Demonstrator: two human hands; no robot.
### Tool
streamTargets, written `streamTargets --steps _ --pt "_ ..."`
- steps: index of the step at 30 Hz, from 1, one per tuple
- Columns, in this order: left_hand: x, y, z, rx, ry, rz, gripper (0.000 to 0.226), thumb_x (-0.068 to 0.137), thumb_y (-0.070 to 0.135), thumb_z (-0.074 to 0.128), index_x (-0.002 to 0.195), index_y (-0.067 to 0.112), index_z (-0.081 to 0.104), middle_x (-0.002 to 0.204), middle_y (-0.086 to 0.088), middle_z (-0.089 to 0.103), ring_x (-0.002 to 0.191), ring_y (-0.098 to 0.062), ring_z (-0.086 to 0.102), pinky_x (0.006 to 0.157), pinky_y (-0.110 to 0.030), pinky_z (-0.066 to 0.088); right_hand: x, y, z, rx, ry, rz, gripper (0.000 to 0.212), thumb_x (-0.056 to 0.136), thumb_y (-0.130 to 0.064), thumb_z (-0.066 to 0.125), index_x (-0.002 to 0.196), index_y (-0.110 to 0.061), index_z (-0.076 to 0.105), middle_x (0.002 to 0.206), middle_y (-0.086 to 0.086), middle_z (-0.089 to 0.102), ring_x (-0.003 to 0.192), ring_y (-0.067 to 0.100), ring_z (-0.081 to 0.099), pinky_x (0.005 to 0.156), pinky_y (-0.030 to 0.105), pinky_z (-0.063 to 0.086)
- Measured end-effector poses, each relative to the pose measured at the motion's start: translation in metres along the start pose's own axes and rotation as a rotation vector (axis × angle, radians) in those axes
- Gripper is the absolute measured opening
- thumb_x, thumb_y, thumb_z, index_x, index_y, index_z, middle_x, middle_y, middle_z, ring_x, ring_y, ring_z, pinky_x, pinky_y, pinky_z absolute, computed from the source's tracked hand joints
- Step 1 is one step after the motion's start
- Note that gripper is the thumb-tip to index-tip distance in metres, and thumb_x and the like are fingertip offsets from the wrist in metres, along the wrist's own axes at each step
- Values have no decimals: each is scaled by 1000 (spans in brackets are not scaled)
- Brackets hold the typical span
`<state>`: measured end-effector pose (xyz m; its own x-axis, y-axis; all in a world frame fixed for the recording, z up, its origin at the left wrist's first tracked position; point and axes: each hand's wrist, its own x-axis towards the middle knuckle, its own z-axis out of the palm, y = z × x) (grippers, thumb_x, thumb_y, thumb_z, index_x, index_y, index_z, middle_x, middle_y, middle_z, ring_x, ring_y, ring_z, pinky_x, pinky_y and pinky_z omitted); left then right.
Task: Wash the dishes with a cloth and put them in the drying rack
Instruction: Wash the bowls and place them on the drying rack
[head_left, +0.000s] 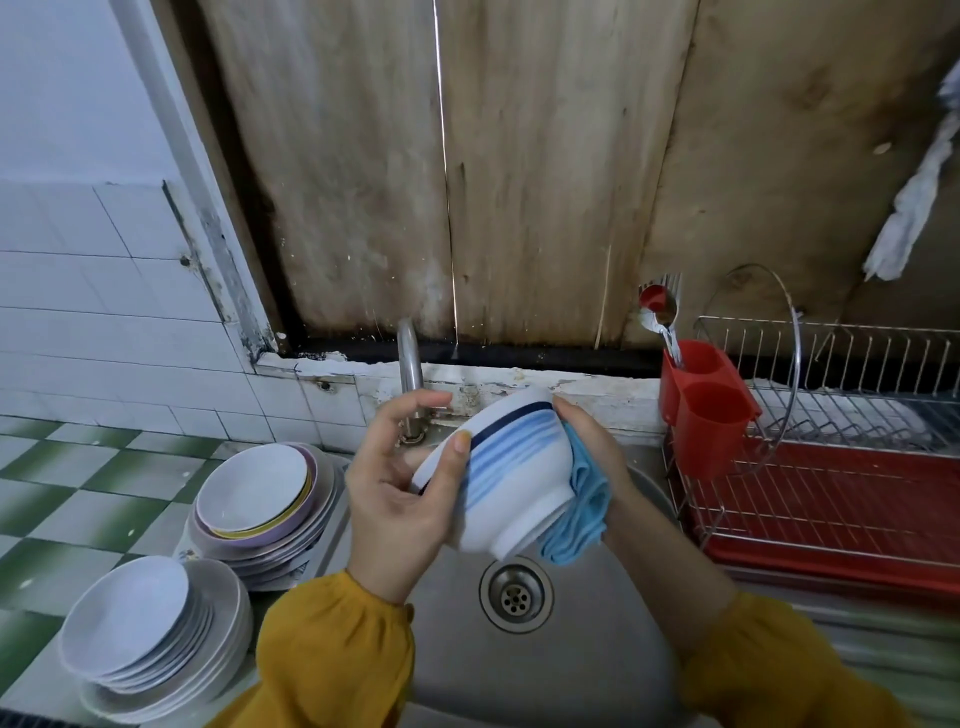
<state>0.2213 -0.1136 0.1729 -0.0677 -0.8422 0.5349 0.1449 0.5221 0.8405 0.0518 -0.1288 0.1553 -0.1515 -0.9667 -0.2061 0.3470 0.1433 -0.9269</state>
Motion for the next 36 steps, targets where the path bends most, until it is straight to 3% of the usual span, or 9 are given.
streamTargets --steps 5,9,12,19,26,29,32,34,36 --pt "19 -11 -8 212 -52 -57 45 83 55 52 125 40 44 85 -1 64 81 -19 66 67 -42 56 -5 -4 3 7 209 -269 35 100 -22 44 70 -8 54 53 -2 58 46 7 56 46 17 45" --pt "25 -21 -11 266 -99 -362 104 65 85 46 149 36 10 137 4 44 130 -16 44 113 -38 34 0 -1 11 -49 326 -673 40 96 -24 42 58 -14 35 47 -9 39 43 4 39 45 20 34" --pt "20 -17 -8 47 -165 -503 124 52 62 83 149 24 16 126 3 59 111 -13 63 93 -25 52 -3 -2 9 -73 192 -858 36 86 -36 42 54 -21 39 48 -10 40 44 5 37 45 19 33" --pt "21 -16 -11 33 -160 -358 121 31 39 87 137 24 31 120 4 60 100 0 65 80 -15 52 2 -52 4 249 199 -358 58 96 -38 45 43 -15 47 40 7 43 39 22 44 54 29 42" --pt "14 -22 -8 241 -215 -165 137 35 47 92 146 37 13 139 16 41 129 2 43 107 -19 36 -1 -104 14 374 0 -371 44 87 -49 48 64 -12 54 56 4 47 52 18 43 59 29 38" --pt "11 -19 -1 213 -221 -111 144 39 29 100 146 40 4 141 16 39 130 5 42 102 -10 36 -18 -93 44 103 -56 -279 15 89 -17 51 100 -11 58 73 5 58 63 14 56 57 19 47" --pt "10 -20 3 198 -273 -37 147 44 0 95 148 25 -5 142 27 38 129 11 41 99 -6 36 -20 -54 59 -829 -301 -259 72 90 -16 53 152 -26 18 144 7 40 134 20 38 108 34 38" --pt "11 -24 -1 210 -309 -13 149 45 1 96 150 19 -9 143 36 34 135 7 37 105 -14 37 -19 -42 58 -1316 -336 -214 75 95 -28 45 152 -44 0 160 -4 4 148 23 1 121 41 7" --pt "13 -28 -5 231 -298 -10 150 47 24 97 153 24 -10 151 27 27 142 -6 32 113 -30 36 -19 -41 55 -1327 -359 -230 68 97 -27 43 153 -43 7 160 -2 15 147 24 13 120 38 12"
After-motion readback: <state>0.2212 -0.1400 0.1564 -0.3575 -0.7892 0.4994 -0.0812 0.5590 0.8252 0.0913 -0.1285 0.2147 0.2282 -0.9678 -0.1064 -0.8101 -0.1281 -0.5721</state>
